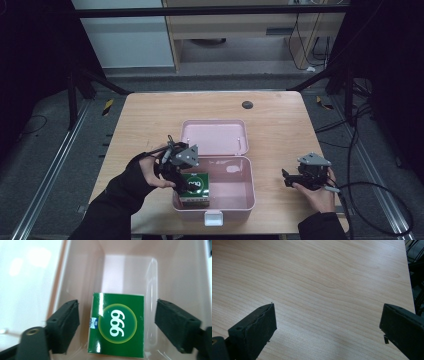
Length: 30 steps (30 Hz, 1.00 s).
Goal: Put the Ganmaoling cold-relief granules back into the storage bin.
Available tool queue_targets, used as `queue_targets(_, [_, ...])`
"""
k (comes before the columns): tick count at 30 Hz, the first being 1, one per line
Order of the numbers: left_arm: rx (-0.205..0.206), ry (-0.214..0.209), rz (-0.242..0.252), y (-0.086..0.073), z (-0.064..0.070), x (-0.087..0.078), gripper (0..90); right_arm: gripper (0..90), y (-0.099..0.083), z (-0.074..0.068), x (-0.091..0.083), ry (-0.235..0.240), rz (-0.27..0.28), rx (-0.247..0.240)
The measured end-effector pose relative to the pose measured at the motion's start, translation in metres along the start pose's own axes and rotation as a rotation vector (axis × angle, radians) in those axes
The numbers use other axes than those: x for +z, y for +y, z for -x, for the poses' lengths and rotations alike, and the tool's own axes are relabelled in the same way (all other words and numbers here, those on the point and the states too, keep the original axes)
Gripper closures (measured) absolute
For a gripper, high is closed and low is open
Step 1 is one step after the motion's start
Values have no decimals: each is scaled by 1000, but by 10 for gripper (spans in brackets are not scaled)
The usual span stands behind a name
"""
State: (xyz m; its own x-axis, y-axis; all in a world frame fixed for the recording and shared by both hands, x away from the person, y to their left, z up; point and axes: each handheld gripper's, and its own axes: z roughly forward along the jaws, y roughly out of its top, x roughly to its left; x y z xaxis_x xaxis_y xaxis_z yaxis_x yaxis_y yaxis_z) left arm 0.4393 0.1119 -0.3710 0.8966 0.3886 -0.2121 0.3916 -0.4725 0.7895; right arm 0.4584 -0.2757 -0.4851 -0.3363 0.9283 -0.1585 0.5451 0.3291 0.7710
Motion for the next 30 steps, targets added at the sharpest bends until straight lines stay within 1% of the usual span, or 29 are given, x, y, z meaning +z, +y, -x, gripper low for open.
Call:
queue_targets(1, [0, 0, 0, 0, 0, 0, 238, 13, 0, 0, 0, 0, -3, 1])
queue_targets(2, [-19, 13, 39, 3, 0, -7, 256, 15, 0, 0, 0, 0, -9, 4])
queue_targets(3, [-36, 21, 69, 4, 0, -10, 267, 16, 0, 0, 0, 0, -7, 3])
queue_targets(4, [-36, 21, 69, 4, 0, -10, 283, 16, 0, 0, 0, 0, -7, 3])
queue_targets(5, [-81, 38, 126, 4, 1, -12, 298, 18, 0, 0, 0, 1, -8, 5])
queue_targets(6, [-113, 52, 162, 5, 2, -13, 305, 19, 0, 0, 0, 1, -7, 7])
queue_targets(8, [-154, 66, 209, 5, 0, -22, 306, 20, 0, 0, 0, 2, -6, 7])
queue_targets(9, [-153, 72, 221, 4, -2, -26, 323, 22, 0, 0, 0, 2, -7, 8])
queue_targets(10, [-147, 91, 241, 1, -7, -35, 327, 23, 0, 0, 0, 2, -7, 8])
queue_targets(11, [-147, 91, 241, 1, -7, -35, 334, 23, 0, 0, 0, 2, -7, 8])
queue_targets(13, [-162, 127, 281, -4, -13, -46, 345, 28, -1, -1, -1, 2, -8, 7])
queue_targets(15, [-173, 150, 303, -10, -19, -54, 338, 34, -1, -1, 0, 1, -10, 1])
queue_targets(16, [-175, 172, 309, -13, -23, -59, 337, 36, -1, -1, 0, 3, -13, 0])
queue_targets(17, [-195, 219, 339, -22, -30, -66, 336, 42, -1, -1, 0, 4, -12, -4])
queue_targets(18, [-202, 240, 344, -27, -35, -70, 336, 49, -1, -1, 1, 8, -12, -7])
queue_targets(19, [-202, 240, 344, -27, -35, -70, 335, 49, -1, -1, 1, 8, -12, -7])
queue_targets(20, [-203, 267, 347, -32, -39, -73, 335, 55, -1, -2, 0, 10, -17, -12])
queue_targets(22, [-226, 300, 362, -43, -47, -77, 321, 60, -2, -2, 1, 10, -21, -18])
queue_targets(24, [-236, 356, 374, -52, -54, -79, 317, 66, -2, -3, 2, 13, -23, -21])
queue_targets(25, [-247, 370, 380, -56, -56, -79, 312, 68, -2, -4, 2, 14, -25, -23])
queue_targets(26, [-267, 393, 386, -63, -62, -79, 310, 68, -2, -4, 2, 15, -25, -25])
queue_targets(27, [-277, 409, 391, -67, -65, -79, 309, 70, -2, -4, 2, 17, -23, -28])
queue_targets(28, [-286, 436, 390, -73, -69, -78, 304, 72, -2, -4, 2, 17, -22, -28])
queue_targets(29, [-304, 488, 388, -83, -76, -75, 291, 74, -3, -4, 2, 18, -22, -29])
queue_targets(30, [-304, 488, 388, -83, -76, -75, 284, 74, -3, -4, 2, 18, -22, -29])
